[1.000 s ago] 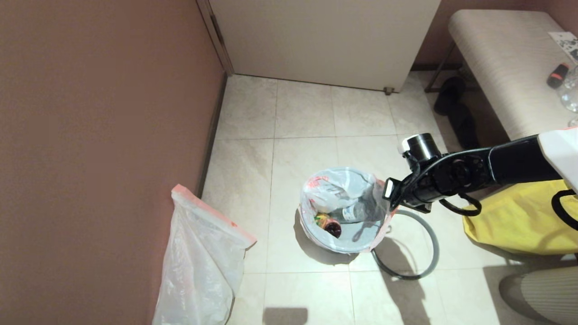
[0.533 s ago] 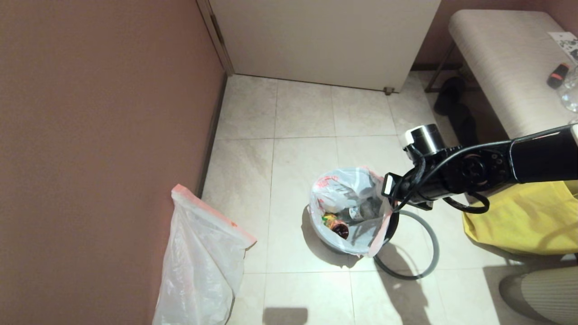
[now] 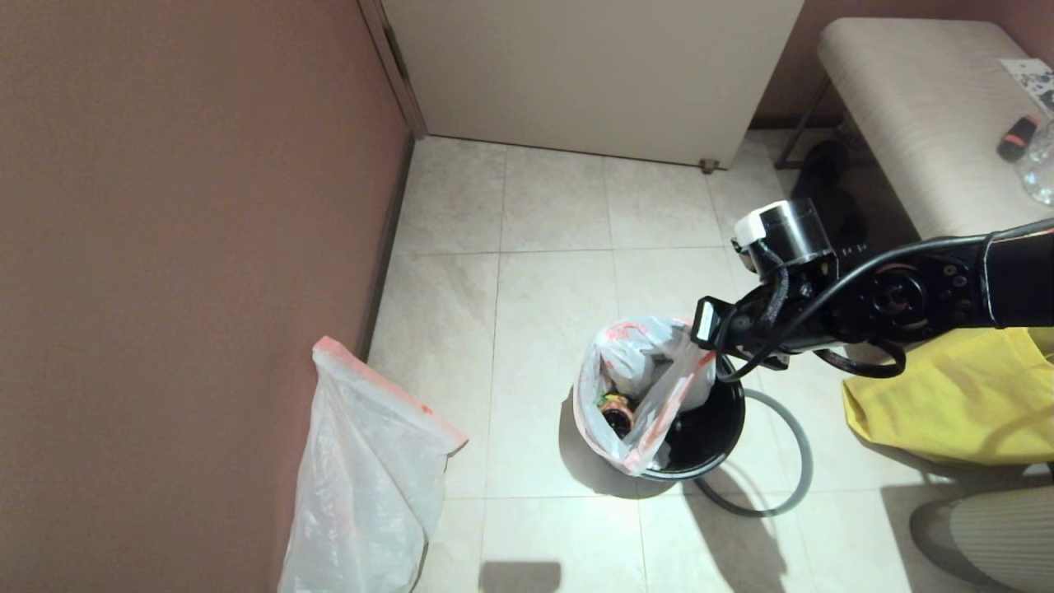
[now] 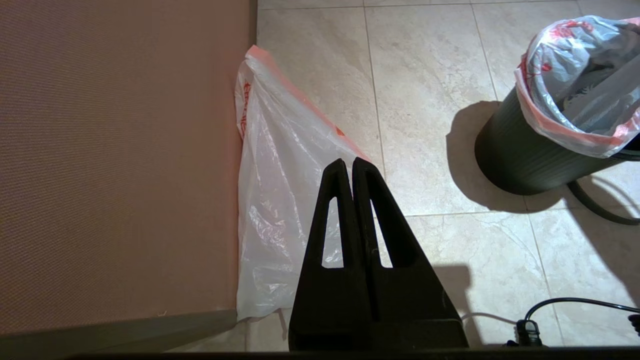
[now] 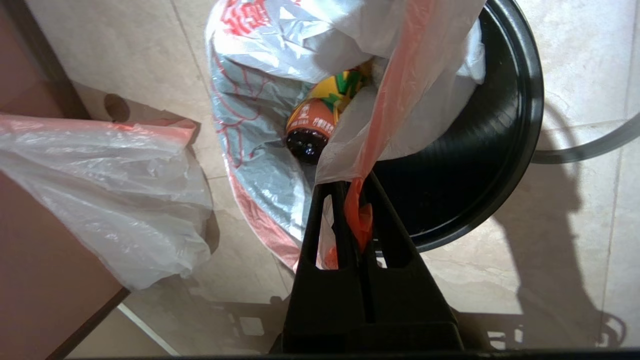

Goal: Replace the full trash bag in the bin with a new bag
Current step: Place the trash bag on the floor

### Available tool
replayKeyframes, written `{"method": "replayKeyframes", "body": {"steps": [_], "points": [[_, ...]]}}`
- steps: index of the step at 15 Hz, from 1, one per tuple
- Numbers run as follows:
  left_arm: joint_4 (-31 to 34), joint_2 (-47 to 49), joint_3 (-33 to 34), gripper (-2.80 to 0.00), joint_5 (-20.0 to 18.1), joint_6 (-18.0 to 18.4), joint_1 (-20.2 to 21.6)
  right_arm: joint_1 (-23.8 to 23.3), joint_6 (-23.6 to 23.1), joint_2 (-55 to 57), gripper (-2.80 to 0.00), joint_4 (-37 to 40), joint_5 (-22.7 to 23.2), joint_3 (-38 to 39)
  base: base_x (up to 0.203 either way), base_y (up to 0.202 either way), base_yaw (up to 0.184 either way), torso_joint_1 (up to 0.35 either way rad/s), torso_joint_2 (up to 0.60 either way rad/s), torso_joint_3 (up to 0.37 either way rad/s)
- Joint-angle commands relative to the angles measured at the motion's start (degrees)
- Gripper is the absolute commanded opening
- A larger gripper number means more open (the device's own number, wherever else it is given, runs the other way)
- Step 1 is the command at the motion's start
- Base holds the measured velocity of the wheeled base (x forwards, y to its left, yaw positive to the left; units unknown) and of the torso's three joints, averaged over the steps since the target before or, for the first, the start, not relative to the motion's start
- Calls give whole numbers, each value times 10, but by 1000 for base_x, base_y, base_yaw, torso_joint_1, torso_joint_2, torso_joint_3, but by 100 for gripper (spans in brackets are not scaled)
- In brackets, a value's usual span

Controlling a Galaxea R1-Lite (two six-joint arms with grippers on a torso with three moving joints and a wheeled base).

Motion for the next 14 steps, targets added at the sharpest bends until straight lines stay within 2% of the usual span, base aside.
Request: {"method": "replayKeyframes", "body": {"steps": [1,11,14], "points": [[0,1,0,-280,0,-1,0,9,2,-17,-280,1,0,-1,0,0,0,0,0,0],[0,1,0,-280,0,-1,0,48,2,-81,-280,-3,2,-5,0,0,0,0,0,0],[0,1,0,-280,0,0,0,73,0,-112,-280,-4,2,-7,0,0,0,0,0,0]]}}
